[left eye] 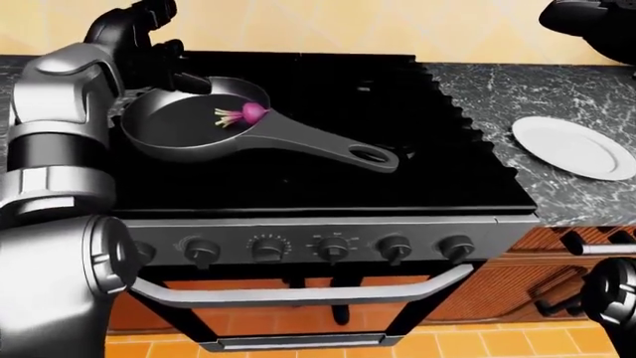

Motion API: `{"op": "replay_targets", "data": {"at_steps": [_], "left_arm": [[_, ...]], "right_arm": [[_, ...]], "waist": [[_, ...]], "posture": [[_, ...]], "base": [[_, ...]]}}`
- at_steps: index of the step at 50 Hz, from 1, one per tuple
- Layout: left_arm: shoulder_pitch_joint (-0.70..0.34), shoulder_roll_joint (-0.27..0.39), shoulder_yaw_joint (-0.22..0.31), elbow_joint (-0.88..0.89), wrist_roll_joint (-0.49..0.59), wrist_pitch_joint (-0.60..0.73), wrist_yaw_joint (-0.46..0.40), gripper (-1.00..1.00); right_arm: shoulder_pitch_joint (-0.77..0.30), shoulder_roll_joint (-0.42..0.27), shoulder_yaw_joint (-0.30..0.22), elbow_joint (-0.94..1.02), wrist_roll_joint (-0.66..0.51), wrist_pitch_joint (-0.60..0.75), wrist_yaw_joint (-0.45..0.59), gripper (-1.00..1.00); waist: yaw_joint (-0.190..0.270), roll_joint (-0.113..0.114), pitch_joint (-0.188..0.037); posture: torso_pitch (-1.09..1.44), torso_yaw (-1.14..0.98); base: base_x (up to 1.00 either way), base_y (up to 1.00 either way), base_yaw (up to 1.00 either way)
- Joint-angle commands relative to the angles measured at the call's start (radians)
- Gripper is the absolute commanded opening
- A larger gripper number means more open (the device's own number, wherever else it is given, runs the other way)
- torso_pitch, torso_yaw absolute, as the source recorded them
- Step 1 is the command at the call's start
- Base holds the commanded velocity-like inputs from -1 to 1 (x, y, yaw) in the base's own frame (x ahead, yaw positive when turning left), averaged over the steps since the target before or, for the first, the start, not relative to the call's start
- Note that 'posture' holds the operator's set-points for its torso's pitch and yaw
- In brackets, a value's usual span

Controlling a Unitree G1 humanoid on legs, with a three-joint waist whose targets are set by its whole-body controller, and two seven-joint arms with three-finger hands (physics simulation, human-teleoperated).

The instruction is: Pick the beet from the pan and place it on the plate.

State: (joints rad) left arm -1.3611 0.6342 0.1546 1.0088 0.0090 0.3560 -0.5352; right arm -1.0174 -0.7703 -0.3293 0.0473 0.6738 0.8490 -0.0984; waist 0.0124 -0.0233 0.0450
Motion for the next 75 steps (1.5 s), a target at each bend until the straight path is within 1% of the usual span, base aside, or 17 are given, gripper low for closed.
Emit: {"op": "replay_targets", "data": {"at_steps": [1, 12, 18, 19, 20, 23, 25, 34, 38, 39, 42, 47, 49, 51, 64, 67, 75], "left_arm": [[-0.046, 0.007, 0.009, -0.031, 0.014, -0.049, -0.02, 1.0], [-0.091, -0.019, 0.001, 0.045, 0.074, -0.11, -0.077, 1.0], [-0.119, -0.033, -0.004, 0.091, 0.105, -0.143, -0.092, 1.0], [-0.125, -0.035, -0.005, 0.101, 0.109, -0.147, -0.092, 0.88], [-0.128, -0.038, -0.005, 0.111, 0.114, -0.156, -0.089, 0.86], [-0.134, -0.043, -0.006, 0.127, 0.126, -0.166, -0.097, 0.97], [-0.137, -0.047, -0.006, 0.135, 0.133, -0.17, -0.099, 0.99], [-0.145, -0.065, -0.011, 0.177, 0.169, -0.209, -0.098, 0.97], [-0.139, -0.066, -0.018, 0.184, 0.188, -0.23, -0.123, 0.95], [-0.139, -0.067, -0.016, 0.188, 0.191, -0.233, -0.124, 0.91], [-0.144, -0.068, -0.015, 0.2, 0.2, -0.238, -0.125, 0.93], [-0.15, -0.07, -0.015, 0.211, 0.217, -0.248, -0.125, 0.89], [-0.152, -0.072, -0.015, 0.221, 0.226, -0.251, -0.116, 0.84], [-0.155, -0.075, -0.015, 0.225, 0.232, -0.251, -0.113, 0.86], [-0.176, -0.088, -0.017, 0.259, 0.282, -0.27, -0.105, 0.85], [-0.182, -0.092, -0.015, 0.268, 0.291, -0.269, -0.106, 0.9], [-0.19, -0.1, -0.015, 0.284, 0.322, -0.284, -0.105, 0.84]], "right_arm": [[-0.033, -0.016, -0.015, -0.026, 0.003, -0.027, 0.001, 1.0], [-0.028, -0.016, -0.017, -0.023, 0.003, -0.032, 0.002, 1.0], [-0.028, -0.016, -0.017, -0.023, 0.004, -0.031, 0.001, 1.0], [-0.028, -0.016, -0.016, -0.022, 0.003, -0.032, 0.001, 1.0], [-0.027, -0.015, -0.016, -0.022, 0.003, -0.033, 0.002, 1.0], [-0.029, -0.015, -0.016, -0.02, 0.002, -0.034, 0.002, 1.0], [-0.03, -0.017, -0.017, -0.021, 0.004, -0.032, 0.001, 1.0], [-0.031, -0.014, -0.013, -0.015, -0.002, -0.038, 0.005, 1.0], [-0.03, -0.016, -0.016, -0.016, -0.001, -0.039, 0.006, 1.0], [-0.028, -0.013, -0.014, -0.014, -0.003, -0.043, 0.007, 1.0], [-0.031, -0.015, -0.015, -0.011, -0.004, -0.043, 0.009, 1.0], [-0.03, -0.014, -0.016, -0.017, -0.001, -0.04, 0.006, 1.0], [-0.031, -0.014, -0.016, -0.019, 0.002, -0.038, 0.005, 1.0], [-0.03, -0.013, -0.016, -0.019, 0.002, -0.039, 0.005, 1.0], [-0.028, -0.014, -0.015, -0.013, 0.004, -0.046, 0.007, 1.0], [-0.029, -0.013, -0.012, -0.011, 0.001, -0.047, 0.008, 1.0], [-0.032, -0.016, -0.015, -0.005, -0.001, -0.05, 0.011, 1.0]], "waist": [[-0.001, 0.001, -0.031], [0.003, -0.005, -0.026], [0.005, -0.009, -0.025], [0.005, -0.01, -0.025], [0.006, -0.011, -0.025], [0.006, -0.012, -0.025], [0.006, -0.013, -0.025], [0.006, -0.015, -0.027], [0.006, -0.015, -0.029], [0.006, -0.014, -0.029], [0.005, -0.014, -0.03], [0.004, -0.013, -0.032], [0.004, -0.013, -0.032], [0.003, -0.012, -0.033], [0.002, -0.012, -0.035], [0.002, -0.013, -0.035], [0.002, -0.013, -0.034]], "posture": [[0.0, 0.0], [0.0, 0.0], [0.0, 0.0], [0.0, 0.0], [0.0, 0.0], [0.0, 0.0], [0.0, 0.0], [0.0, 0.0], [0.0, 0.0], [0.0, 0.0], [0.0, 0.0], [0.0, 0.0], [0.0, 0.0], [0.0, 0.0], [0.0, 0.0], [0.0, 0.0], [0.0, 0.0]], "base": [[0.0, 0.0, 0.0], [0.0, 0.0, 0.0], [0.0, 0.0, 0.0], [0.0, 0.0, 0.0], [0.0, 0.0, 0.0], [0.0, 0.0, 0.0], [0.0, 0.0, 0.0], [0.0, 0.0, 0.0], [0.0, 0.0, 0.0], [0.0, 0.0, 0.0], [0.0, 0.0, 0.0], [0.0, 0.0, 0.0], [0.0, 0.0, 0.0], [0.0, 0.0, 0.0], [0.0, 0.0, 0.0], [0.0, 0.0, 0.0], [0.0, 0.0, 0.0]]}}
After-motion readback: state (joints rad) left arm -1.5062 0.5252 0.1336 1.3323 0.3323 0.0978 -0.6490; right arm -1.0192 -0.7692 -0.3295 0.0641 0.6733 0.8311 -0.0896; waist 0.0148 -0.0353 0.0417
